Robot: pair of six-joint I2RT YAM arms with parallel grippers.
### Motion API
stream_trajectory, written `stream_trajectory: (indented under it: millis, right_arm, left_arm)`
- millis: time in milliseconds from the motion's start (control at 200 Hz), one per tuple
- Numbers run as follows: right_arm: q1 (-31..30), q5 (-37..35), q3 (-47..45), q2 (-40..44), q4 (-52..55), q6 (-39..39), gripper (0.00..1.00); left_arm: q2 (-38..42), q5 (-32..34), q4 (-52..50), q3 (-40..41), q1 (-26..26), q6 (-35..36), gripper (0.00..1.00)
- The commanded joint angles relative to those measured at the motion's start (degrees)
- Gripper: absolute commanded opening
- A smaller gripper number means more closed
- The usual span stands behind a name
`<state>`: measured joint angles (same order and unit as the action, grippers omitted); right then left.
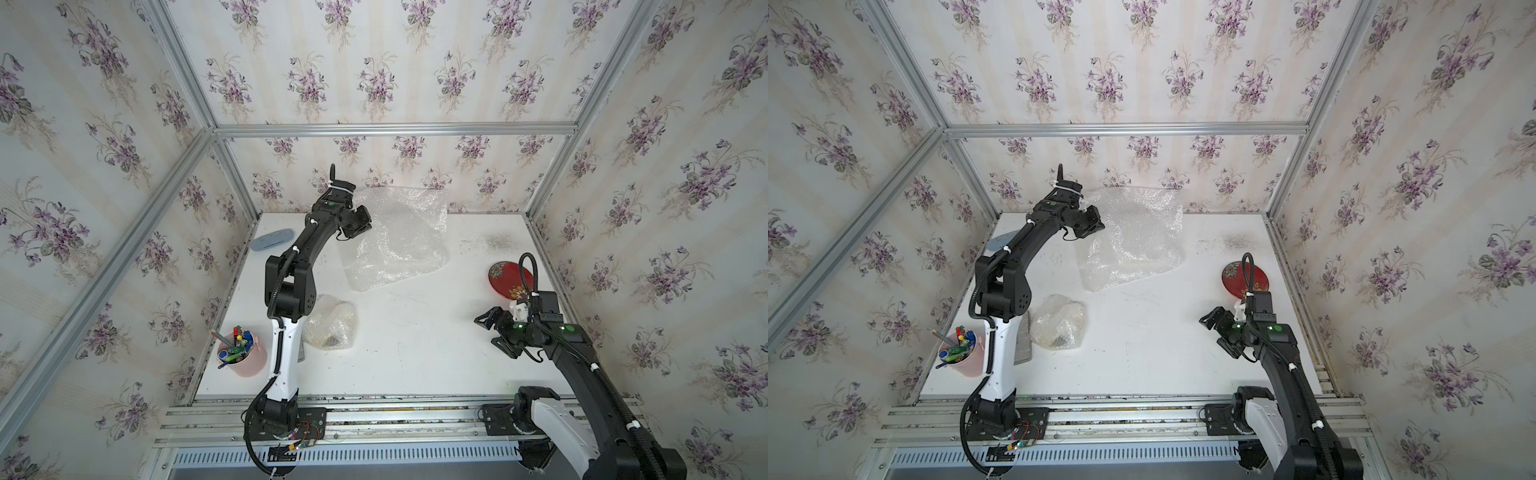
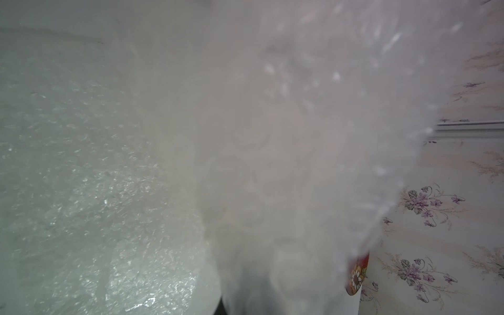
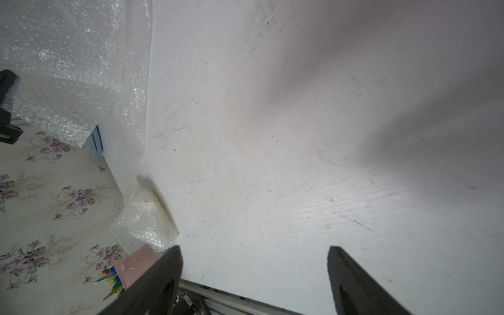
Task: Unpack dinner plates from bubble wrap
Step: Place the bubble wrap at the center of the board.
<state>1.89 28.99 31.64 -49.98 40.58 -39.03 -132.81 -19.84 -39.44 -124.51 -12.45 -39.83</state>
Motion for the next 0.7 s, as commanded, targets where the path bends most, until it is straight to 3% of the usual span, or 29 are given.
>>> stream_trajectory:
  millis: [0,260,415,695]
  right_arm:
    - [0.0,-0.8,-0.6,0.3,0.1,-1.3,0.85]
    - [0.0,0.0,-1.9,-0.4,-3.1,-1.7,0.85]
    - [0.0,1.7,-3.7,-0.8,-5.8,-1.9,0.85]
    - [0.0,3.7,-4.9,-2.8,-10.2,-0.1,0.85]
  left_arm:
    - [2.0,0.1,0.4,3.5,0.7,-2.5,0.02]
    - [8.5,2.3,0.4,14.1,0.6,-3.9,0.03]
    - [11.3,1.7,0.4,14.0,0.1,-4.6,0.04]
    - [18.0,2.4,0.3,16.3,-3.8,-13.3,0.06]
